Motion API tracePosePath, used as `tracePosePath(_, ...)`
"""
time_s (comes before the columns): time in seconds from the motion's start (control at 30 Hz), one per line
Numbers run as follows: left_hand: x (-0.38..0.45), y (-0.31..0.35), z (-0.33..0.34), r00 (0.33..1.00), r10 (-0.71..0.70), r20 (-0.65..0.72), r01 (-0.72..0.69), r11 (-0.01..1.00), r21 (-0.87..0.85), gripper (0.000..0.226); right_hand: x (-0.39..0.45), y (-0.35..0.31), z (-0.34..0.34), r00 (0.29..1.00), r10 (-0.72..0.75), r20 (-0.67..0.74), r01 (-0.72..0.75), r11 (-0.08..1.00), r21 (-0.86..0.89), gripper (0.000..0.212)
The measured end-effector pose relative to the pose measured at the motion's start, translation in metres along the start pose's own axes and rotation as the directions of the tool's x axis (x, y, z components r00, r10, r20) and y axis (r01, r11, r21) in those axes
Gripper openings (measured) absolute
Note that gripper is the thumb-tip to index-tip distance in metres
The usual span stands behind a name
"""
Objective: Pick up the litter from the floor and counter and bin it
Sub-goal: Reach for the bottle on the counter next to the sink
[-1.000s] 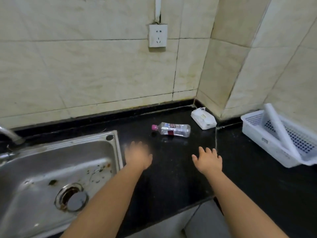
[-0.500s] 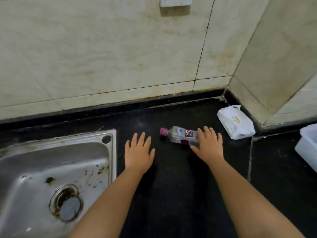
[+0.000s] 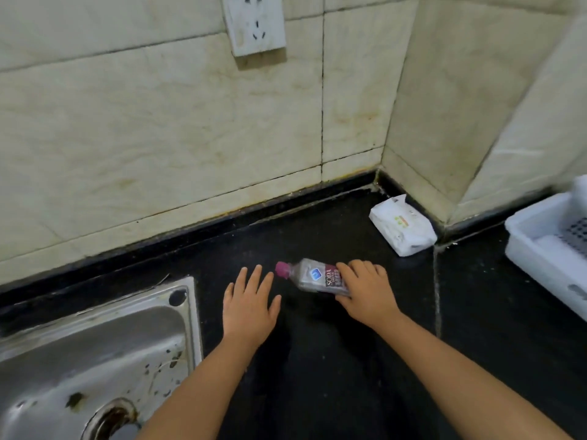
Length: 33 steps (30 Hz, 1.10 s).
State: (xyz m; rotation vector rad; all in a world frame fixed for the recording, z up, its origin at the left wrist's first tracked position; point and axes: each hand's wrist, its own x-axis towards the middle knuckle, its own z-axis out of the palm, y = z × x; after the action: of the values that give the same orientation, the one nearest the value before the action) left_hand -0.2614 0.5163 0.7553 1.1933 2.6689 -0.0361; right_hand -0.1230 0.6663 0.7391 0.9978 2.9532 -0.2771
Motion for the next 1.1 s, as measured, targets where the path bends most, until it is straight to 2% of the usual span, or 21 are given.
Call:
tracePosePath(0.07, -0.001, 0.009, -0.006, 0.996, 0.084, -0.032, -0.084, 0.996, 0.014, 0.055, -0.024, 0.008, -0.003, 0.992, 0.105, -0.075, -0.103, 0.994, 0.037, 0.064)
tracePosePath(0.13, -0.005, 0.02, -0.013, 0.983, 0.172, -0.064, -0.17, 0.985, 0.03, 0.055, -0.057, 0.012, -0.013, 0.962, 0.268, -0.051, -0.262, 0.96, 0.099, 0.063)
tracePosePath(0.2, -0.023, 0.037, -0.013, 0.939, 0.338, -0.068, -0.333, 0.94, 0.073, 0.054, -0.112, 0.013, -0.015, 0.866, 0.495, -0.068, -0.481, 0.862, 0.159, 0.062)
tracePosePath(0.3, -0.073, 0.083, 0.006, 0.813, 0.582, -0.019, -0.575, 0.807, 0.132, 0.053, -0.21, 0.01, -0.004, 0.649, 0.753, -0.113, -0.721, 0.655, 0.225, 0.057)
tracePosePath(0.37, -0.124, 0.118, 0.023, 0.703, 0.709, 0.059, -0.71, 0.696, 0.105, 0.053, -0.278, 0.002, 0.001, 0.502, 0.86, -0.089, -0.828, 0.507, 0.24, 0.054)
tracePosePath(0.43, -0.181, 0.152, 0.04, 0.562, 0.817, 0.128, -0.827, 0.553, 0.098, 0.053, -0.347, -0.009, 0.006, 0.341, 0.935, -0.097, -0.9, 0.354, 0.253, 0.052)
tracePosePath(0.53, -0.278, 0.196, 0.065, 0.299, 0.94, 0.163, -0.953, 0.286, 0.099, 0.053, -0.458, -0.038, 0.017, 0.07, 0.991, -0.11, -0.946, 0.101, 0.308, 0.05)
tracePosePath(0.63, -0.394, 0.215, 0.083, 0.002, 0.98, 0.2, -1.0, -0.003, 0.029, 0.054, -0.568, -0.09, 0.029, -0.199, 0.976, -0.091, -0.917, -0.152, 0.369, 0.048)
tracePosePath(0.7, -0.473, 0.214, 0.093, -0.212, 0.955, 0.209, -0.977, -0.215, -0.009, 0.056, -0.638, -0.131, 0.037, -0.311, 0.948, -0.073, -0.882, -0.259, 0.394, 0.05)
tracePosePath(0.77, -0.55, 0.208, 0.105, -0.442, 0.861, 0.25, -0.89, -0.456, -0.003, 0.059, -0.705, -0.18, 0.045, -0.394, 0.918, -0.043, -0.842, -0.341, 0.419, 0.055)
tracePosePath(0.83, -0.624, 0.191, 0.119, -0.617, 0.726, 0.304, -0.77, -0.637, -0.04, 0.06, -0.767, -0.239, 0.055, -0.474, 0.881, -0.007, -0.79, -0.421, 0.445, 0.058)
tracePosePath(0.9, -0.697, 0.163, 0.137, -0.77, 0.576, 0.275, -0.617, -0.783, -0.085, 0.055, -0.822, -0.303, 0.07, -0.551, 0.833, 0.041, -0.732, -0.506, 0.456, 0.066)
tracePosePath(1.0, -0.806, 0.104, 0.171, -0.862, 0.351, 0.364, -0.42, -0.899, -0.127, 0.067, -0.894, -0.405, 0.099, -0.646, 0.75, 0.141, -0.625, -0.627, 0.465, 0.067)
tracePosePath(1.03, -0.843, 0.078, 0.181, -0.874, 0.259, 0.412, -0.35, -0.922, -0.164, 0.068, -0.915, -0.439, 0.112, -0.671, 0.721, 0.173, -0.589, -0.66, 0.466, 0.063)
tracePosePath(1.1, -0.909, 0.027, 0.196, -0.849, 0.047, 0.526, -0.192, -0.955, -0.226, 0.071, -0.949, -0.505, 0.134, -0.724, 0.65, 0.231, -0.507, -0.728, 0.461, 0.061)
